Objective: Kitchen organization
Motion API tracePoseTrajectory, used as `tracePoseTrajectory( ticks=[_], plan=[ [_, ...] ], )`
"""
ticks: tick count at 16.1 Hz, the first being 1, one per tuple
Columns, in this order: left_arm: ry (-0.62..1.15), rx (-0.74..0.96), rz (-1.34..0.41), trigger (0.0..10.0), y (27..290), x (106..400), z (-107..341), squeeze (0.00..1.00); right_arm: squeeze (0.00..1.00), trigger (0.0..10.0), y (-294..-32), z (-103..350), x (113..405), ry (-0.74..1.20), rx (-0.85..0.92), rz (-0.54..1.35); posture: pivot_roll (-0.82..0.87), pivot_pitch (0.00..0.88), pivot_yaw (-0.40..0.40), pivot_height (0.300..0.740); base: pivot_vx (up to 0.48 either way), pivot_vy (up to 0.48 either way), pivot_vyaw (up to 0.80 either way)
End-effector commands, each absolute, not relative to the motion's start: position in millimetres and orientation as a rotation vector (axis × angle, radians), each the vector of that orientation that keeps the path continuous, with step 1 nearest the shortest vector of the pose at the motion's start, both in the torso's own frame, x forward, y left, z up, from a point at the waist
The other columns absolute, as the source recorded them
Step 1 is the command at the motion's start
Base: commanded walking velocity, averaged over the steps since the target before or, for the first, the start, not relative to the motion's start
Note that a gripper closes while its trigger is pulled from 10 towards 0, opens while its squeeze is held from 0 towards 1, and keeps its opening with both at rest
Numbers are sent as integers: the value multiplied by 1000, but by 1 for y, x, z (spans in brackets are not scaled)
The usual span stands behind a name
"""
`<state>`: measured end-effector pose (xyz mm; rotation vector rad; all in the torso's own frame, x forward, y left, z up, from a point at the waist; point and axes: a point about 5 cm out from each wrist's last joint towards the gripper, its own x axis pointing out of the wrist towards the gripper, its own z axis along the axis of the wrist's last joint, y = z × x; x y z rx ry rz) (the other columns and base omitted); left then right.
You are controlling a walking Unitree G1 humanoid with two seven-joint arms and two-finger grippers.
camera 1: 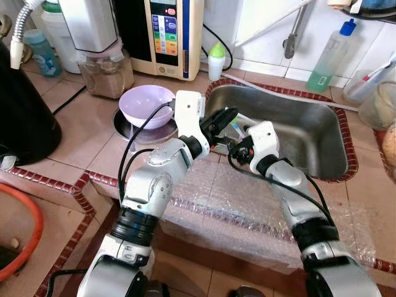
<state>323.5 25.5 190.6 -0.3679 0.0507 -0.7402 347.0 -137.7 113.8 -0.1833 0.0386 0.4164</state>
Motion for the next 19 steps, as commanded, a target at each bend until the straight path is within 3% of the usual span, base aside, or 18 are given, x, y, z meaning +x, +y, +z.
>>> tracePoseTrajectory(
  ticks=[1,17,18,19],
  plan=[
    [46,-363,-735,0,26,323,194,0,0,0,-141,116,352,32,-155,374,-64,2,1,740,0,0,0],
    [88,-308,-712,0,30,324,183,0,0,0,-147,113,356,14,-106,333,-60,0,11,740,0,0,0],
    [89,-298,-716,1569,30,324,182,0,0,0,-149,114,357,11,-112,316,-60,0,12,740,0,0,0],
    [92,-285,-715,7020,30,324,181,0,0,0,-151,115,358,9,-115,301,-61,0,13,740,0,0,0]
  ],
)
